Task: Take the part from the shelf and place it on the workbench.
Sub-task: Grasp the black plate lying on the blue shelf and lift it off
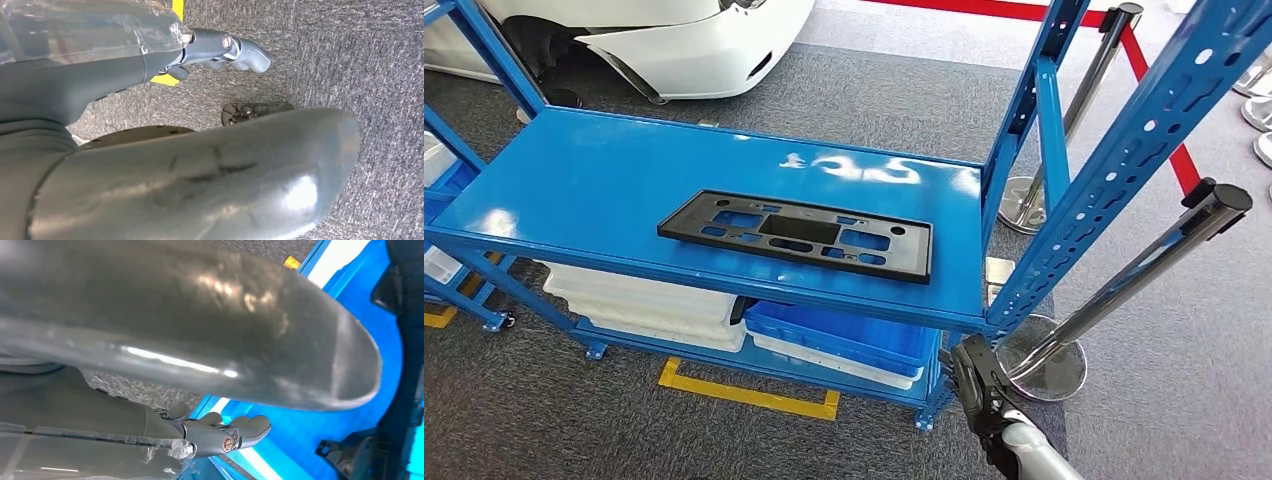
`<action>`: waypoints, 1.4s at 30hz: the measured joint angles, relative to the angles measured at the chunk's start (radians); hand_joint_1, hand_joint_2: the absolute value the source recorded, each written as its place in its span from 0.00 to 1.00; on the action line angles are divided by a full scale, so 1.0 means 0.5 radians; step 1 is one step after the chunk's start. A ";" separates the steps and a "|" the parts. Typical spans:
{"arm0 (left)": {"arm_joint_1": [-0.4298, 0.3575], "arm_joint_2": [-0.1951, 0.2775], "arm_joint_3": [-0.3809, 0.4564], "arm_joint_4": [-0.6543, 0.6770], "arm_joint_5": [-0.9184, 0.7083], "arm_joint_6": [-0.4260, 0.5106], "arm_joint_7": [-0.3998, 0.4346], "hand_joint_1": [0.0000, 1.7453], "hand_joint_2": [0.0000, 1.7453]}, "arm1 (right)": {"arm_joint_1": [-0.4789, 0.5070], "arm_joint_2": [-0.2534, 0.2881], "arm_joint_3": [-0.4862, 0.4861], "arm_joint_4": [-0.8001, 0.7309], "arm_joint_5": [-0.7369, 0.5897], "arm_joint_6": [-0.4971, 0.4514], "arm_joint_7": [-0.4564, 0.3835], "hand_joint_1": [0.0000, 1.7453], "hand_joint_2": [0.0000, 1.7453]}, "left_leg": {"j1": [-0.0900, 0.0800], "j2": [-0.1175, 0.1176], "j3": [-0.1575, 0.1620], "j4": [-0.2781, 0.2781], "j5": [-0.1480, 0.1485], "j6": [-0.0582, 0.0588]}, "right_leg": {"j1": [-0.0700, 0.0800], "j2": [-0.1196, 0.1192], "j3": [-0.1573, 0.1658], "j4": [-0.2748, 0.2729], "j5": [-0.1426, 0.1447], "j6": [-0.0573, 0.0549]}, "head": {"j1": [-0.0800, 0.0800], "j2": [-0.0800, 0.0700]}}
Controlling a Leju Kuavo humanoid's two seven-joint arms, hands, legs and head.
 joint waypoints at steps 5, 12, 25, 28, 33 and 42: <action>0.000 0.000 0.000 0.003 -0.002 -0.023 0.004 0.00 0.00 | 0.002 0.000 0.000 0.010 -0.077 -0.014 0.099 0.00 0.00 | 0.000 0.000 0.000 0.000 0.000 0.000 | 0.000 0.001 -0.001 0.000 0.000 0.000 | 0.002 0.000; 0.000 0.001 0.000 0.008 -0.007 -0.035 0.007 0.00 0.00 | 0.055 0.000 0.000 0.062 -0.148 0.059 0.197 0.00 0.00 | 0.000 0.000 -0.002 0.000 0.000 0.000 | 0.000 0.000 -0.002 0.000 0.000 0.000 | 0.002 0.000; 0.000 0.001 0.000 0.010 -0.017 -0.042 0.017 0.00 0.00 | 0.127 0.004 -0.003 0.150 -0.275 0.328 0.360 0.00 0.00 | 0.000 0.000 -0.002 0.000 0.000 0.000 | 0.000 0.000 -0.003 0.000 0.000 0.000 | 0.001 0.000; 0.000 0.001 0.000 0.010 -0.016 -0.042 0.022 0.00 0.00 | 0.140 0.012 -0.003 0.171 -0.276 0.362 0.376 0.00 0.00 | 0.000 0.000 -0.003 0.000 0.000 0.000 | 0.000 0.000 -0.003 0.000 0.000 0.000 | 0.002 -0.001; 0.000 0.001 -0.001 0.010 -0.023 -0.039 0.022 0.00 0.00 | 0.131 0.026 -0.003 0.189 -0.250 0.323 0.340 0.00 0.00 | 0.000 0.000 -0.003 0.000 0.000 0.000 | 0.000 0.000 -0.002 0.000 0.000 0.000 | 0.001 -0.001; 0.000 0.002 -0.002 0.010 -0.044 -0.066 0.008 0.00 0.00 | 0.004 0.078 -0.002 0.200 -0.184 0.278 0.235 0.00 0.00 | 0.000 0.000 -0.003 0.000 0.002 -0.001 | 0.000 0.001 -0.002 0.001 0.001 0.000 | 0.001 0.000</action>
